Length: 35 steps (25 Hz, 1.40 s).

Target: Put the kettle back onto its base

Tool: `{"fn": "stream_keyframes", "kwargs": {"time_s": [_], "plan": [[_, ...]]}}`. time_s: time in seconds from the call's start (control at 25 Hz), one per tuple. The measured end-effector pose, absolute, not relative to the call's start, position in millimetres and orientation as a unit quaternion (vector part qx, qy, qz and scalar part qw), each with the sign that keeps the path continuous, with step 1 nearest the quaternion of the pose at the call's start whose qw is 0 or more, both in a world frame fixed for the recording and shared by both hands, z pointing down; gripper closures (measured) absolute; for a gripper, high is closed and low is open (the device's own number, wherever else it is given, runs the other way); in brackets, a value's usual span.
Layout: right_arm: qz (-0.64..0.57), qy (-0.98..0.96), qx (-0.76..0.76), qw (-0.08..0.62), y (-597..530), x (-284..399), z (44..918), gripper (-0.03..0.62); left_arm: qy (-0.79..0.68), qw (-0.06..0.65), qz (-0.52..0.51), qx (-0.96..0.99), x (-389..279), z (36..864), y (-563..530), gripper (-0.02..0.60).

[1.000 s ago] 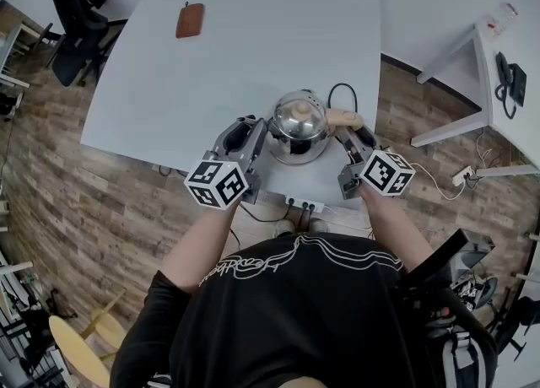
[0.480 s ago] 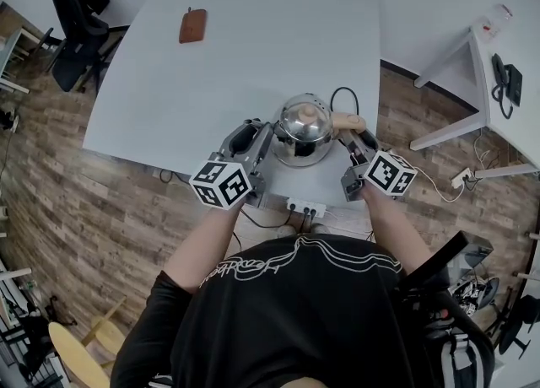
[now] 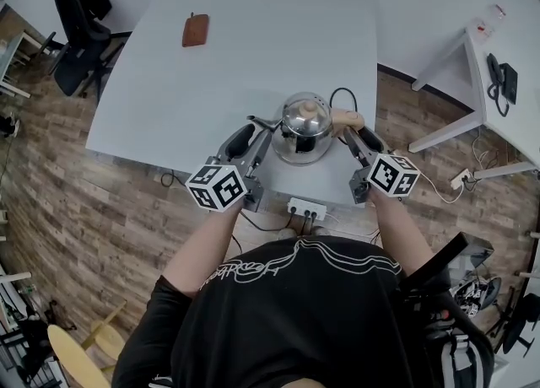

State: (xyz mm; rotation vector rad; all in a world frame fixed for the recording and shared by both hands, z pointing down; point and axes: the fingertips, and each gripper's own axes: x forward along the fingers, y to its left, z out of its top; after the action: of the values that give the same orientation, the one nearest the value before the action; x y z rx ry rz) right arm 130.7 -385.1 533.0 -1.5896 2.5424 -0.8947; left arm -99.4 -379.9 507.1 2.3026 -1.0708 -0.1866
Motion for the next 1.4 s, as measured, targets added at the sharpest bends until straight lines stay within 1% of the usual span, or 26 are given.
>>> {"fn": "stream_keyframes", "kwargs": {"time_s": [0.16, 0.2, 0.28, 0.4, 0.44, 0.48, 0.52, 0.56, 0.76, 0.88, 0.96, 1.12, 1.28, 1.4], "plan": [[-0.271, 0.809, -0.521, -0.013, -366, 136, 524, 0.410, -0.402, 0.291, -0.050, 0.867, -102, 502, -363, 0.397], [-0.270, 0.806, -0.526, -0.021, -361, 137, 522, 0.410, -0.399, 0.292, -0.040, 0.868, -100, 502, -358, 0.413], [-0.273, 0.809, -0.520, -0.029, -348, 134, 515, 0.410, -0.389, 0.290, -0.023, 0.874, -97, 497, -347, 0.484], [-0.262, 0.841, -0.472, -0.031, -325, 108, 487, 0.411, -0.360, 0.282, -0.014, 0.889, -88, 477, -327, 0.569], [-0.253, 0.855, -0.451, -0.032, -318, 97, 476, 0.415, -0.343, 0.279, -0.012, 0.897, -82, 468, -318, 0.574], [-0.243, 0.868, -0.431, -0.034, -310, 86, 465, 0.448, -0.326, 0.272, -0.008, 0.905, -76, 458, -309, 0.574], [-0.235, 0.880, -0.412, -0.037, -302, 75, 455, 0.547, -0.309, 0.263, -0.002, 0.914, -70, 448, -299, 0.574], [-0.229, 0.890, -0.391, -0.040, -296, 64, 447, 0.588, -0.296, 0.254, 0.005, 0.921, -64, 438, -291, 0.574], [-0.208, 0.925, -0.310, -0.067, -267, 22, 418, 0.589, -0.250, 0.251, 0.018, 0.935, -47, 408, -260, 0.575], [-0.220, 0.930, -0.288, -0.066, -256, 12, 408, 0.589, -0.241, 0.236, 0.049, 0.940, -44, 405, -247, 0.575], [-0.226, 0.934, -0.270, -0.066, -250, 6, 403, 0.589, -0.231, 0.237, 0.058, 0.942, -43, 401, -241, 0.575], [-0.236, 0.937, -0.250, -0.068, -243, -2, 400, 0.589, -0.220, 0.233, 0.055, 0.946, -41, 392, -236, 0.575], [-0.233, 0.936, -0.254, -0.071, -246, -1, 403, 0.589, -0.214, 0.260, 0.045, 0.941, -39, 393, -238, 0.575], [-0.232, 0.935, -0.257, -0.070, -248, 3, 404, 0.589, -0.209, 0.254, 0.054, 0.943, -35, 394, -238, 0.575]]}}
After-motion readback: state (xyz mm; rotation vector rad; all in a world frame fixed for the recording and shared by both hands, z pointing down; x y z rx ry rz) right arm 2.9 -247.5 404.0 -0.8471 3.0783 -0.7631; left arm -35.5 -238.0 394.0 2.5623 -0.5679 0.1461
